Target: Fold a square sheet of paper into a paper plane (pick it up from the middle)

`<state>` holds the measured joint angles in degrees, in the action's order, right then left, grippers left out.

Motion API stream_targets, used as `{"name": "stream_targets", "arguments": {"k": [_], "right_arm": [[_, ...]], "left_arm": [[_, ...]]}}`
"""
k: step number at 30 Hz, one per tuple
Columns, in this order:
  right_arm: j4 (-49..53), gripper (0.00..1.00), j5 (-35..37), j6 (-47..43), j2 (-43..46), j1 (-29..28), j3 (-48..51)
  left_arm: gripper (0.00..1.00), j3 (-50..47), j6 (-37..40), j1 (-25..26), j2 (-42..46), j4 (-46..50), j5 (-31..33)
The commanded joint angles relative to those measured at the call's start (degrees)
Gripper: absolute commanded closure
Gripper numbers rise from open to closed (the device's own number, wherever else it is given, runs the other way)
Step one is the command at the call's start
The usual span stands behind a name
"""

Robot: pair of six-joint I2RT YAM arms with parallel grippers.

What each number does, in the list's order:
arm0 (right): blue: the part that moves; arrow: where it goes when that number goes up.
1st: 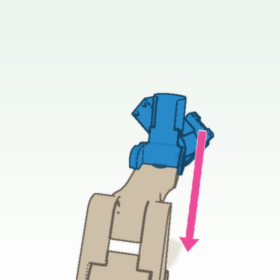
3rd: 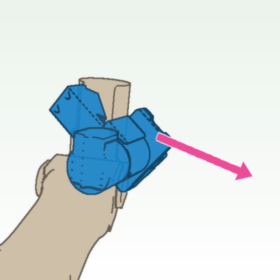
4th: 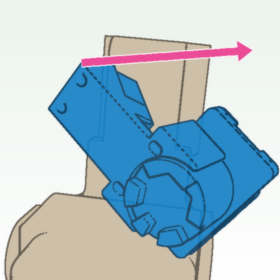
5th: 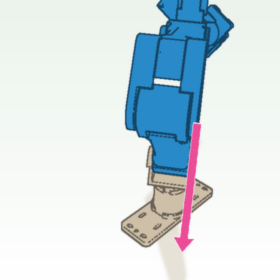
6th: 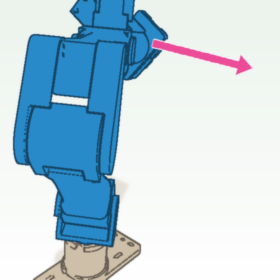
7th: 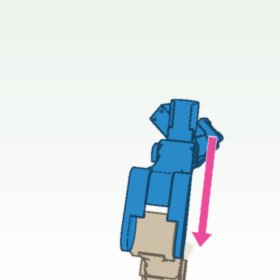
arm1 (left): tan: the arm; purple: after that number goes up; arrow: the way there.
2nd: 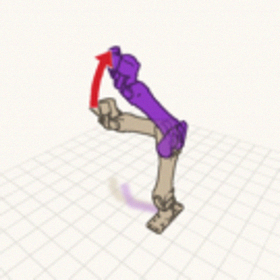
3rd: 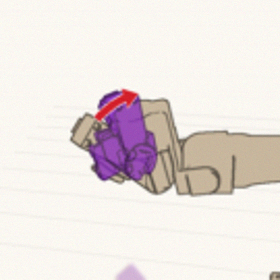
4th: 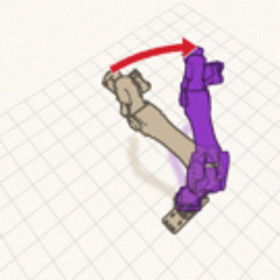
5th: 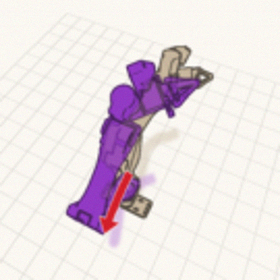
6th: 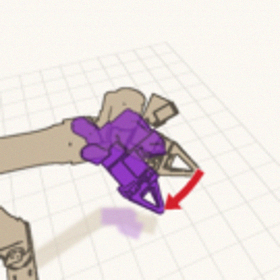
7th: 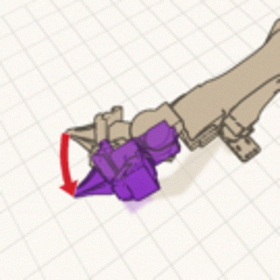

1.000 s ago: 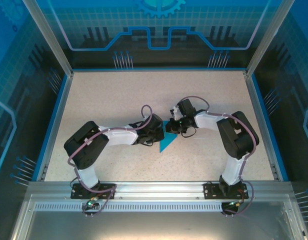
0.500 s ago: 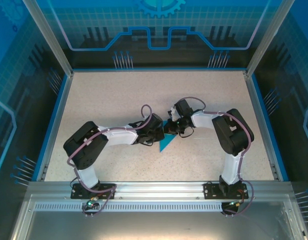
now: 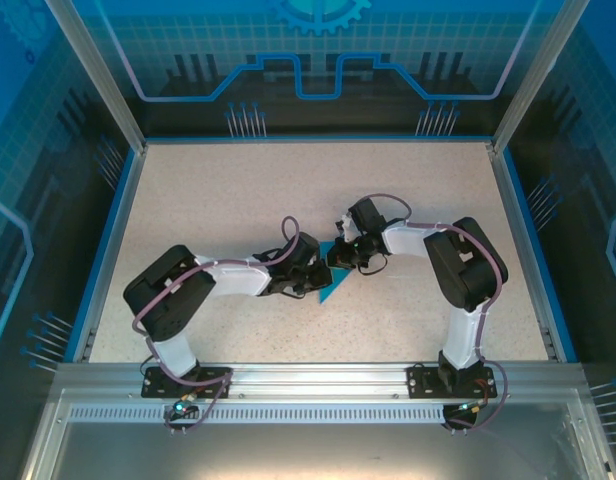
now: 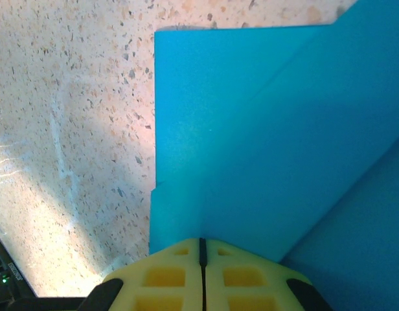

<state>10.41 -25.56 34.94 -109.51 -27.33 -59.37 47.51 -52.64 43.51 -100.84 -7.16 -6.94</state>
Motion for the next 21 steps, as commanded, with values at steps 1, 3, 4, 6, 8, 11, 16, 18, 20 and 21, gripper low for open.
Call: {"name": "stream_targets", "arguments": {"k": [1,3,4,6,8,11,16,18,20,21], "right_arm": [[2.5,0.93,3.3,0.5,-1.7,-0.3,-0.4],[2.8,0.93,3.7,0.5,-1.7,-0.3,-0.5],[3.0,0.93,3.9,0.5,-1.7,-0.4,-0.5],[3.4,0.93,4.3,0.5,-1.8,-0.4,-0.6],[3.9,0.93,4.9,0.5,-2.0,-0.3,-0.6],[4.3,0.93,5.3,0.5,-2.4,-0.4,-0.6],[4.4,0.93,5.3,0.9,-3.2,-0.4,-0.8],[4.4,0.93,5.1,0.9,-3.3,-0.3,-0.8],[4.1,0.93,4.6,0.9,-3.1,-0.3,-0.7],[4.1,0.93,4.4,0.9,-2.9,-0.3,-0.5]], "left_arm": [[0.87,-0.7,-0.9,0.5,-1.9,2.0,-1.5],[0.87,-0.8,-0.9,0.7,-2.6,3.3,-1.5],[0.87,-0.9,-0.9,0.7,-3.0,4.2,-1.5],[0.88,-1.0,-0.6,1.1,-3.3,5.7,-1.3],[0.88,-1.6,-0.6,1.4,-3.1,6.4,-1.1],[0.88,-2.2,-0.3,2.1,-2.3,8.9,-0.5],[0.89,-3.1,0.8,3.5,-0.4,12.3,-0.8],[0.89,-3.5,0.8,4.0,0.5,13.2,-0.9],[0.89,-3.9,0.6,4.3,1.5,13.7,-1.1],[0.89,-4.3,0.4,4.4,2.0,13.7,-1.1]]}}
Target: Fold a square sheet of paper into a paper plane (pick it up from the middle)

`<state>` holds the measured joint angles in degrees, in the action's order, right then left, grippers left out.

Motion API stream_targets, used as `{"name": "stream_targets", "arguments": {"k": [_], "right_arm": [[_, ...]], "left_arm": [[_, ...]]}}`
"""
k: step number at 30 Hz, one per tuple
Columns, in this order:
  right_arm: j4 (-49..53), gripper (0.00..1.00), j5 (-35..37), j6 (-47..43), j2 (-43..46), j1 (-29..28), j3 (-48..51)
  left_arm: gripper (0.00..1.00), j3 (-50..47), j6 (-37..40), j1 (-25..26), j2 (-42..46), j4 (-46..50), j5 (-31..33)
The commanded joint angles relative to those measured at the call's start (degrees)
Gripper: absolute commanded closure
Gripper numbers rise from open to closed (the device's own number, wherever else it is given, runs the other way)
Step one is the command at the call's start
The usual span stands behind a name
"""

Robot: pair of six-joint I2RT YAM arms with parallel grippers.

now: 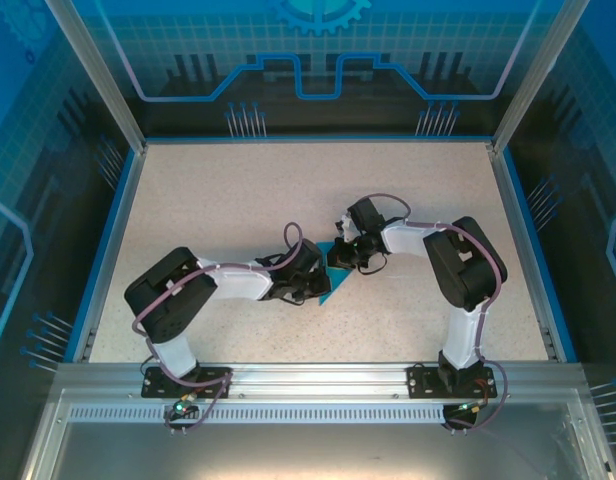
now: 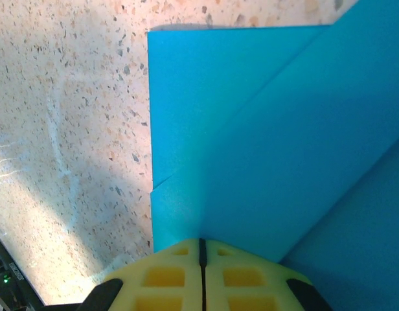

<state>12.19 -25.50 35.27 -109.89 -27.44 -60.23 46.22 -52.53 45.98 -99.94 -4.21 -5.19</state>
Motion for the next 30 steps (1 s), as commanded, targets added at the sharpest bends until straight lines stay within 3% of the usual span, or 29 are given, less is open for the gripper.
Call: {"name": "stream_targets", "arguments": {"k": [1,30], "right_arm": [[2.1,0.93,4.2,0.7,-2.5,-0.2,0.5],[2.1,0.89,1.1,0.2,2.3,-0.2,0.1]], "left_arm": [[0.89,-3.2,0.0,1.9,1.6,10.6,-3.0],[0.88,-4.7,-1.8,5.4,4.6,14.9,-4.3]]}}
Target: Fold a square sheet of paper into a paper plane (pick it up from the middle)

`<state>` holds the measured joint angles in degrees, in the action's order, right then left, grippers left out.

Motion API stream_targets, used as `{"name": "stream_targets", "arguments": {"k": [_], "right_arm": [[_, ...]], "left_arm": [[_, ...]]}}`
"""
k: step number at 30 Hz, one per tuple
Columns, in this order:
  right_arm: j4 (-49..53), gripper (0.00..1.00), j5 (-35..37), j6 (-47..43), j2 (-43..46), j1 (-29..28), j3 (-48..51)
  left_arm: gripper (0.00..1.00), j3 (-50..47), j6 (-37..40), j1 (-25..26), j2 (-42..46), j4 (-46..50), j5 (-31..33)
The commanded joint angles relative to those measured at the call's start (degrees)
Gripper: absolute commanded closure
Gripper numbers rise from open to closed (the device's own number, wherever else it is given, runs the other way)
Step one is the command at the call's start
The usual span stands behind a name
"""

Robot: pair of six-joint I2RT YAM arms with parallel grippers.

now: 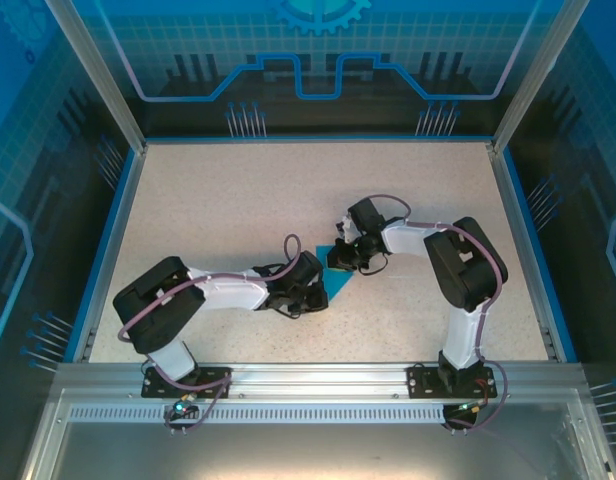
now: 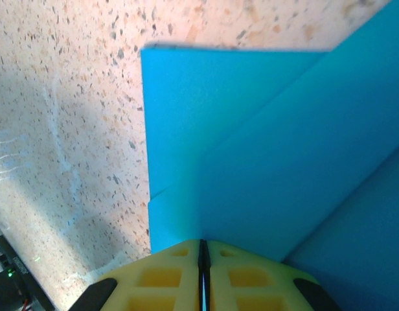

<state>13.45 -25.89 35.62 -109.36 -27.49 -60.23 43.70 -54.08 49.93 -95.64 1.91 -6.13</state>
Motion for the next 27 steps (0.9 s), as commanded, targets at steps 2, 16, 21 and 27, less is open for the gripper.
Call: {"name": "stream_targets", "arguments": {"k": [2,16,21,27], "right_arm": [[0.9,0.88,1.1,-0.2,2.2,-0.2,0.0],[2.7,0.7,9.9,-0.5,14.1,0.1,3.8],[3.2,0.54,11.1,0.4,16.3,0.3,6.2],[1.4,0.49,8.0,1.9,13.3,0.3,6.3]], "left_arm": [[0.88,-2.2,0.0,1.5,1.0,9.3,-3.3],[0.73,1.9,1.2,-0.8,8.1,7.5,1.1],[0.69,3.4,1.1,-2.7,7.6,6.6,5.2],[0.68,3.7,0.0,-4.7,4.7,7.0,8.8]]}}
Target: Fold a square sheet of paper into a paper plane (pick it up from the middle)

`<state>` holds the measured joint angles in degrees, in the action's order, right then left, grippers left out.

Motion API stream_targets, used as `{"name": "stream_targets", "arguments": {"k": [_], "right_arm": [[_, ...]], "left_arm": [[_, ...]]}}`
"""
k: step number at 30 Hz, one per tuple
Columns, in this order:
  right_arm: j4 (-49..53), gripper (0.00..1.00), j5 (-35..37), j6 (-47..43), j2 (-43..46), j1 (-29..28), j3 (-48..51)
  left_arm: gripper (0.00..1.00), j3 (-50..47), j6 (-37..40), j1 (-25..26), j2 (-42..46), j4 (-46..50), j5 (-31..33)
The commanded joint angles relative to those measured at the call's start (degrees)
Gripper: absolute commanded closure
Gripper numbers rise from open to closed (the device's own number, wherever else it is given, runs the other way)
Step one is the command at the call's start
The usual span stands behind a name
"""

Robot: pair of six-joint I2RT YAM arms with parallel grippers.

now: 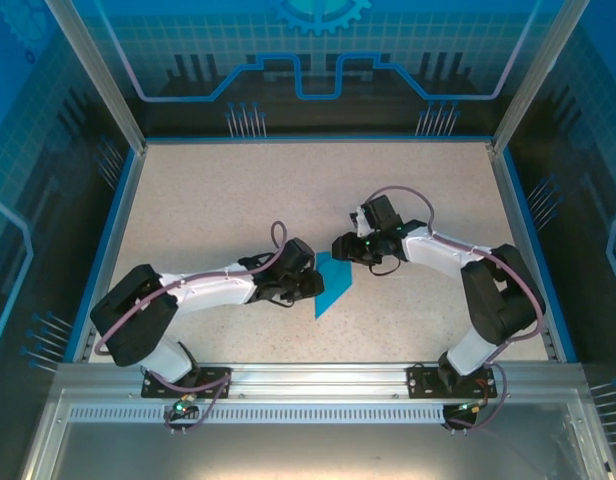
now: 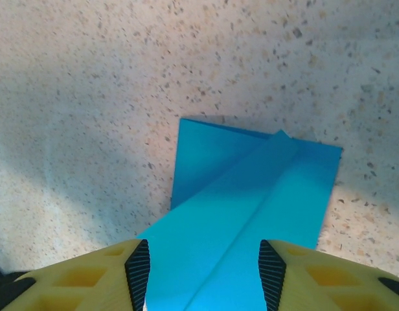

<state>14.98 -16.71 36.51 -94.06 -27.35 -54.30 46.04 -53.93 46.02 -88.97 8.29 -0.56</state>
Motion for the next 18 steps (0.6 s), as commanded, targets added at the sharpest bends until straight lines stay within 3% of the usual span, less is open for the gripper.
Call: {"name": "stream_targets", "arguments": {"k": [1,7,18], "right_arm": [[-0.2,0.49,-1.6,1.0,-2.6,0.2,0.2],[-0.4,0.5,-4.6,0.5,-6.4,0.0,-1.1],[-0.8,0.58,-7.9,-0.6,-9.8,-1.1,-3.0]], "left_arm": [[0.68,1.5,-0.3,-0.9,-2.7,0.6,3.2],[0.69,2.4,0.1,-1.2,-5.7,0.3,3.2],[0.81,4.3,0.8,-1.5,-9.3,3.2,4.2]]}}
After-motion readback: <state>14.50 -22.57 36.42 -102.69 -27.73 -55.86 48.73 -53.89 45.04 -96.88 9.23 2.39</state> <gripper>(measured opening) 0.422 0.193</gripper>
